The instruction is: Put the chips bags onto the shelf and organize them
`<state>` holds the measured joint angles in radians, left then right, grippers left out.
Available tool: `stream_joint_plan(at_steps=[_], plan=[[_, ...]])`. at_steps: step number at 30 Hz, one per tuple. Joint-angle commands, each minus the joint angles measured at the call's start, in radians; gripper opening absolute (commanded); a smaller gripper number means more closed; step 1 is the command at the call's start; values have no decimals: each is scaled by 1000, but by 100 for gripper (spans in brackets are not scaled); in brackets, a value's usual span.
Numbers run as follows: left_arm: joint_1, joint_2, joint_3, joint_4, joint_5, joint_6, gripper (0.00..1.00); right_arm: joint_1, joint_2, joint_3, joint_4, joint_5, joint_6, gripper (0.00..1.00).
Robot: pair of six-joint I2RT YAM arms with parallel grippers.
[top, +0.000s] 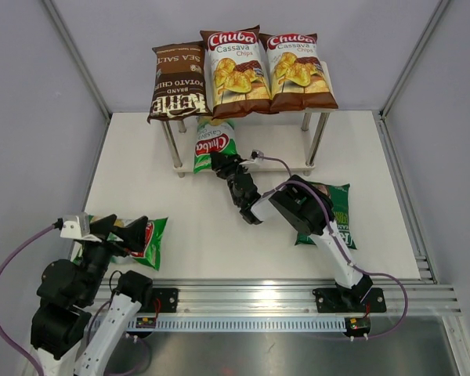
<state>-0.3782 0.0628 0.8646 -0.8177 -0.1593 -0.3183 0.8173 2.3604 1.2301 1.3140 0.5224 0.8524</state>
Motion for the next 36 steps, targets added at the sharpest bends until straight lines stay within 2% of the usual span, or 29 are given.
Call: stream_joint_plan(at_steps=[1,16,20,22,24,27,28,30,31,36], plan=[[-4,-8,-22,75,-62,-2,99,36,42,51,168,54,65,32],[-4,-50,-53,83,-91,-38,99,88,138,198,96,103,103,33],[-4,-55,-53,81,-97,-39,99,111,142,235,65,140,82,37],[-4,-58,-56,81,-97,-41,99,114,152,244,54,140,94,42],[-4,-57,-56,83,-98,-41,99,118,154,243,48,154,100,52],[-4,-57,-58,83,-98,-39,99,125,145,243,19,163,103,60],[-5,-57,-58,83,-98,-41,99,126,135,243,-5,168,100,70],[-4,-57,-58,83,-100,-42,99,131,116,236,-59,172,105,76],[-4,-58,-56,83,-101,-42,99,132,109,233,-73,175,108,83],[-4,-87,-59,81,-108,-44,99,135,57,158,-165,208,171,86]])
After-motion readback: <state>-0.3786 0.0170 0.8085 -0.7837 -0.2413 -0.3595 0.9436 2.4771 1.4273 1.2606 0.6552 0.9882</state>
